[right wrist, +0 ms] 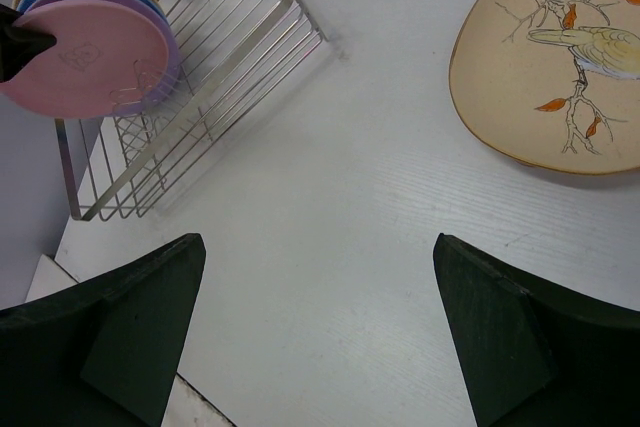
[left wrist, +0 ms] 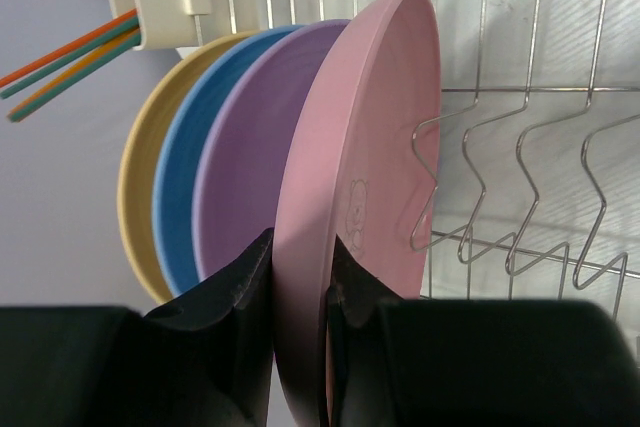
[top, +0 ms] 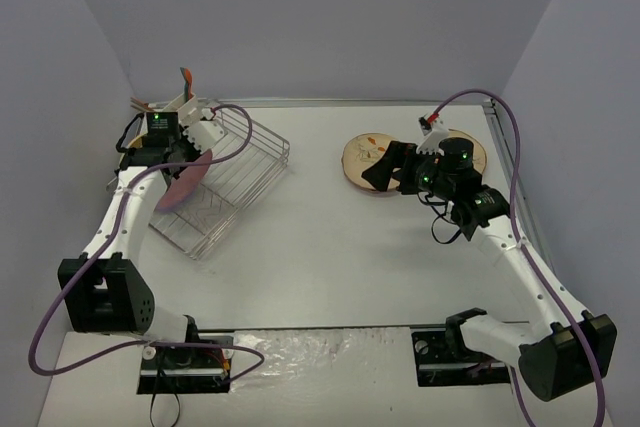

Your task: Load the plates into the dish rack

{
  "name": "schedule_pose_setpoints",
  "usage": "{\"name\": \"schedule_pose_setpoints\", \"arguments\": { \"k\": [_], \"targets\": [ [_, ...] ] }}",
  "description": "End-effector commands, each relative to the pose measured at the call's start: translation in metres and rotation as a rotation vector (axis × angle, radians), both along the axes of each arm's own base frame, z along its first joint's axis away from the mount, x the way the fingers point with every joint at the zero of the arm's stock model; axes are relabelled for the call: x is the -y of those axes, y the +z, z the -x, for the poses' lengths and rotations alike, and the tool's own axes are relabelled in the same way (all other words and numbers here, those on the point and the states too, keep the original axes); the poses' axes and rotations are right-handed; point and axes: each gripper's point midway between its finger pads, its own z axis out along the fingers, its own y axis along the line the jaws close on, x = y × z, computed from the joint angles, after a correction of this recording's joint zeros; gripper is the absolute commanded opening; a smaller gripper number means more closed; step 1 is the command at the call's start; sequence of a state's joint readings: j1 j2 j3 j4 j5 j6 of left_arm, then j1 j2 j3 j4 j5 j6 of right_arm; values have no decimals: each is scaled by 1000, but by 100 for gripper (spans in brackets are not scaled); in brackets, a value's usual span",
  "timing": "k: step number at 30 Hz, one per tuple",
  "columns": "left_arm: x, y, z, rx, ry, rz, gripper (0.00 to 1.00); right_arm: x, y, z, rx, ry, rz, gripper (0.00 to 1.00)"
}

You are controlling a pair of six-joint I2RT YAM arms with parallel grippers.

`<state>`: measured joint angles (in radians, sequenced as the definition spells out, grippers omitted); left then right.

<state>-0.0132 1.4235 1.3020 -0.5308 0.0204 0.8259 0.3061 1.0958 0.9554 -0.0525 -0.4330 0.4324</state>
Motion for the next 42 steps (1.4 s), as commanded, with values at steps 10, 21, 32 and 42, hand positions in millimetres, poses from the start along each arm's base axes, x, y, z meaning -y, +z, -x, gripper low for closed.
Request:
{"name": "schedule_pose_setpoints", "arguments": {
  "k": [10, 21, 32, 42],
  "targets": [
    [-9, 24, -20, 149, 41, 51, 36, 3, 10, -7, 60, -15, -9, 95],
    [-10, 88, 3, 345, 85, 87, 67, 18, 8, -26, 53, -132, 25, 95],
    [-21, 139, 72, 569, 486, 456, 97, 81, -60, -68, -163, -548, 190, 92],
    [30, 119, 131, 469, 593, 858, 97, 115, -133, -122, -303, -685, 235, 78]
  ]
}}
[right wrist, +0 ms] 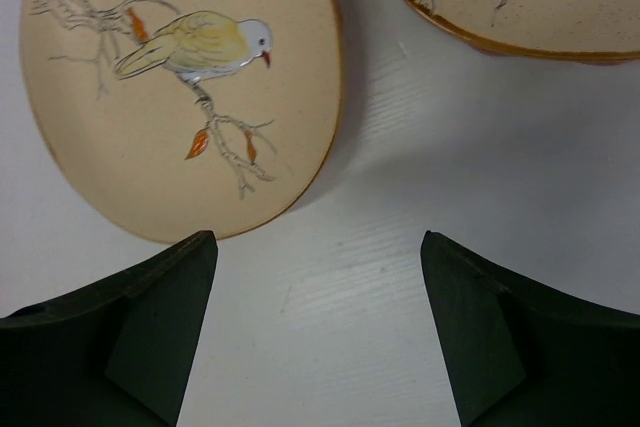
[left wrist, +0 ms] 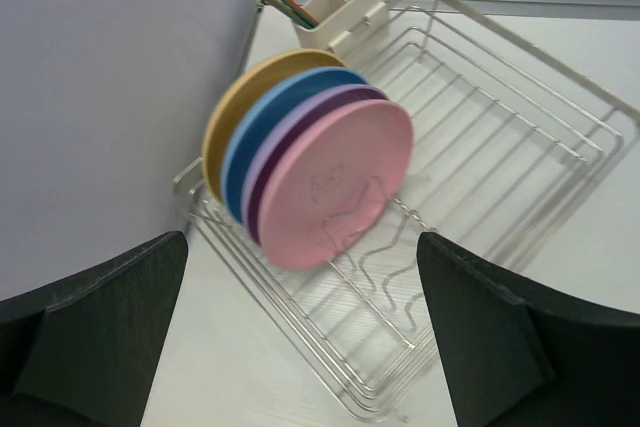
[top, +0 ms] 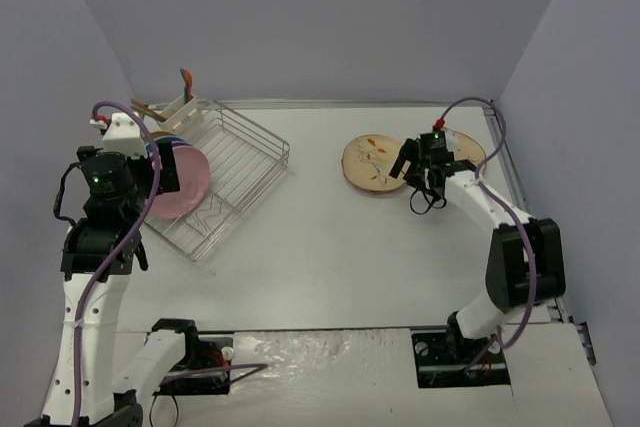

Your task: Load the plates into the dish rack

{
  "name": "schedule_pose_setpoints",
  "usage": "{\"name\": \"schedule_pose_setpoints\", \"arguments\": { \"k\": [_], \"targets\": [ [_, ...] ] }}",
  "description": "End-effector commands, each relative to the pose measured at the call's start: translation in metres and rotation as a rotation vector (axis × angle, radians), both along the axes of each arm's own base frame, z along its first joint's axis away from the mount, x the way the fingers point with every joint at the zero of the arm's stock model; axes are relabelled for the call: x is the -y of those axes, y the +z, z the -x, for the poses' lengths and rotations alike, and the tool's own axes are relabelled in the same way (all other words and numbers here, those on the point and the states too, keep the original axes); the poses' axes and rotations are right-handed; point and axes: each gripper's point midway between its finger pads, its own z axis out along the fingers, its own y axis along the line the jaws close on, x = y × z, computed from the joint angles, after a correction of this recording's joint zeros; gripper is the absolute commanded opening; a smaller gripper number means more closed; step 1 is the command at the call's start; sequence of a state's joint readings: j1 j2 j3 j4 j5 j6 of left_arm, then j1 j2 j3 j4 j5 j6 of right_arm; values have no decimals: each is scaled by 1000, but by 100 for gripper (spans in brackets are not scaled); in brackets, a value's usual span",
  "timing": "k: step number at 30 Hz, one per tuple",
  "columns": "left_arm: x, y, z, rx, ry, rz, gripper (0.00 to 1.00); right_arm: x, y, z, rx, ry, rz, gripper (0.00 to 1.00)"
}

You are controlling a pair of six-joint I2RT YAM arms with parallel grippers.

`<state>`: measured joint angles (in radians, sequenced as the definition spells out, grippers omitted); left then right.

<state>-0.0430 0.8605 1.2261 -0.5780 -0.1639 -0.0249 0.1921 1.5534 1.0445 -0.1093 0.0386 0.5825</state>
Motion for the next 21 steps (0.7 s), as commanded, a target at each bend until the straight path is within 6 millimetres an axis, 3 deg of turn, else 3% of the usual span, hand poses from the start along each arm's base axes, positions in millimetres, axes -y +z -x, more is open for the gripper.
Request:
{"name": "schedule_pose_setpoints", "arguments": {
  "k": [1, 9, 18, 21],
  "targets": [
    [32, -13, 15, -7, -48, 225, 97, 16, 8, -44, 90, -88, 22, 76],
    [54, -42, 24, -60, -101, 341, 97, 11, -14, -76, 94, -50, 25, 59],
    [72, -53, 27, -91, -146, 442, 97, 19, -39, -87, 66, -60, 33, 45],
    [74, -58, 29, -101, -146, 461, 97, 17, -45, -89, 62, -56, 25, 36]
  ]
}}
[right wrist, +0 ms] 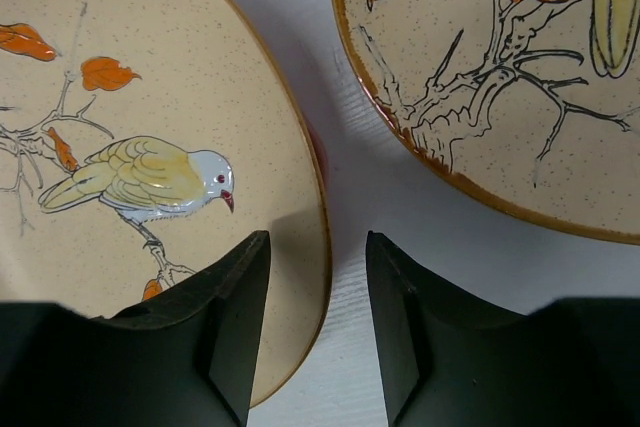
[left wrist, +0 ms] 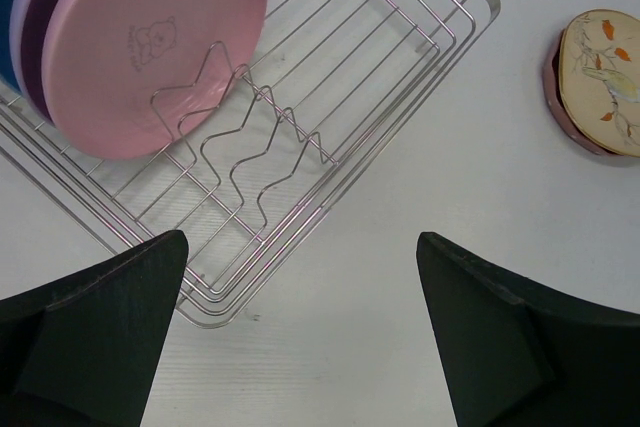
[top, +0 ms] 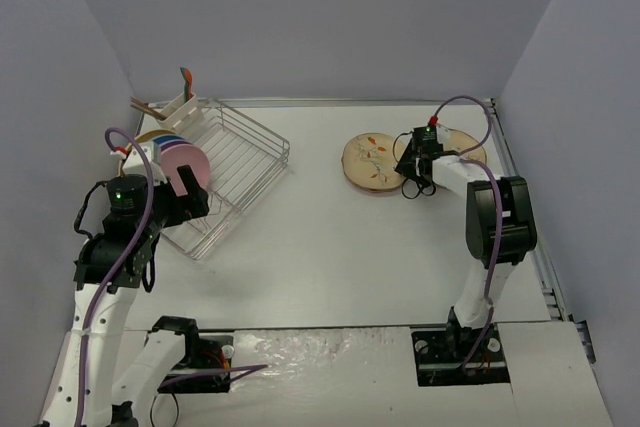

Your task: Load the plates into the dish rack

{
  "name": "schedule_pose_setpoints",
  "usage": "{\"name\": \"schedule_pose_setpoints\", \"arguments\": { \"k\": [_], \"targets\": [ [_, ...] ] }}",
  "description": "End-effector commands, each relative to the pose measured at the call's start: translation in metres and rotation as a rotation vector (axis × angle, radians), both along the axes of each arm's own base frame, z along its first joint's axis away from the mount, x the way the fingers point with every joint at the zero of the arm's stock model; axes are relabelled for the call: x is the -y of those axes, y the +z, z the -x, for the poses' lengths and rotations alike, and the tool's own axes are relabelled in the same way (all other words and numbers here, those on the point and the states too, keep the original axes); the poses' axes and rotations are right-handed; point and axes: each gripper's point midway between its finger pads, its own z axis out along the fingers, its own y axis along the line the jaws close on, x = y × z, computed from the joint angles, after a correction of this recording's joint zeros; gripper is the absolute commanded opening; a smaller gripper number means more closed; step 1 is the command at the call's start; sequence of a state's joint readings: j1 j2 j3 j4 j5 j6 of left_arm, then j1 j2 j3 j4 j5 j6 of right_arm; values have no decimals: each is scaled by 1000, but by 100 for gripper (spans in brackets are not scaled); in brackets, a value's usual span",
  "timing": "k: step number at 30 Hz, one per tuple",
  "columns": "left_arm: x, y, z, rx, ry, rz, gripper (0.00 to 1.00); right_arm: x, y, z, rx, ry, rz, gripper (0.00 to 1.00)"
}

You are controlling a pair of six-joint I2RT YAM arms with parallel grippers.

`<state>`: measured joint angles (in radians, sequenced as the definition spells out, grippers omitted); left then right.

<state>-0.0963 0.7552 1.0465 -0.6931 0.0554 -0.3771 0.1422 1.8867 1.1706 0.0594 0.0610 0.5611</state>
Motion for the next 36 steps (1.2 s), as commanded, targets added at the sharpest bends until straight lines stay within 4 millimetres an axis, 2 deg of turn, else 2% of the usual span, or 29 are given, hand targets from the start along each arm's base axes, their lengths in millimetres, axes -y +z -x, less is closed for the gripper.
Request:
{"name": "schedule_pose_setpoints", "arguments": {
  "k": [1, 9, 17, 21, 26, 36],
  "targets": [
    [9, 17, -2, 63, -10, 71, 97, 0, 20, -27, 97, -4, -13, 33],
    [-1, 21, 6, 67, 14, 19, 97, -1, 22, -23, 99, -4, -22, 0],
    [-1, 26, 11, 78, 11, 16, 97, -2, 51, -19, 140, -2, -30, 0],
    [-1, 31, 13, 90, 4, 7, 97, 1, 62, -8, 127, -12, -23, 0],
    [0, 26, 14, 73, 5, 18, 97, 6, 69, 10, 129, -30, -28, 0],
    [2, 22, 19, 60, 0, 28, 97, 2, 65, 34, 104, -29, -83, 0]
  ]
}}
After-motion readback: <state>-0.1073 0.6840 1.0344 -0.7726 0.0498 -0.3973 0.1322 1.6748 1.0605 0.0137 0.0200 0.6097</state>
